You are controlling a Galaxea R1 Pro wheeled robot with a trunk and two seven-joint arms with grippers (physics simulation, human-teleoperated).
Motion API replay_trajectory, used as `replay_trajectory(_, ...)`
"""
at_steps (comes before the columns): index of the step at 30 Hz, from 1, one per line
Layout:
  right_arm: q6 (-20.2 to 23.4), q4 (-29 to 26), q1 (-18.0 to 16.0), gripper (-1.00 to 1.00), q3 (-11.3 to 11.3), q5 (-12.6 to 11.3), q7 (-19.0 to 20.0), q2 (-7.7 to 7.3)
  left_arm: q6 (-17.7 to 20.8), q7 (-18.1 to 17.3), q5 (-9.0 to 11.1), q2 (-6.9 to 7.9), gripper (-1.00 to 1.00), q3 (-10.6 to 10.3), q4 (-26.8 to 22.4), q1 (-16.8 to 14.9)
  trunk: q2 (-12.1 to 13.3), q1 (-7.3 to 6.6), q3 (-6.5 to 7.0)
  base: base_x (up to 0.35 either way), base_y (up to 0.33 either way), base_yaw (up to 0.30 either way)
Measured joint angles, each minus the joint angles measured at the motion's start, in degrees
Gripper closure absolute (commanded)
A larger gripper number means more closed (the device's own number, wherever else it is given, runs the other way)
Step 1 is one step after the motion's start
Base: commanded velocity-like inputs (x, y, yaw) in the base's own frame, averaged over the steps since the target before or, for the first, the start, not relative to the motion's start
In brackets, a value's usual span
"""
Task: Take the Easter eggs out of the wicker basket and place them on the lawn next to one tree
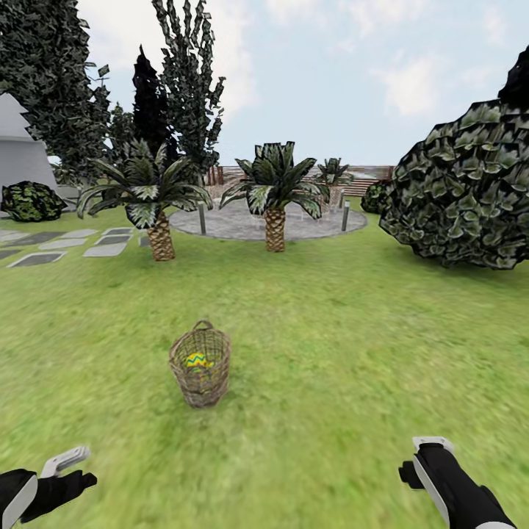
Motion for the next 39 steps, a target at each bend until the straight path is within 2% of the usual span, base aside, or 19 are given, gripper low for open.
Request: replay_trajectory(39,0.1,0.0,0.0,-1.00,0.1,0.1,0.0,0.19,0.1,-0.1,0.1,0.20,-1.00,0.2,0.0,0.0,0.0,0.00,0.00,0.325,0.000,0.000)
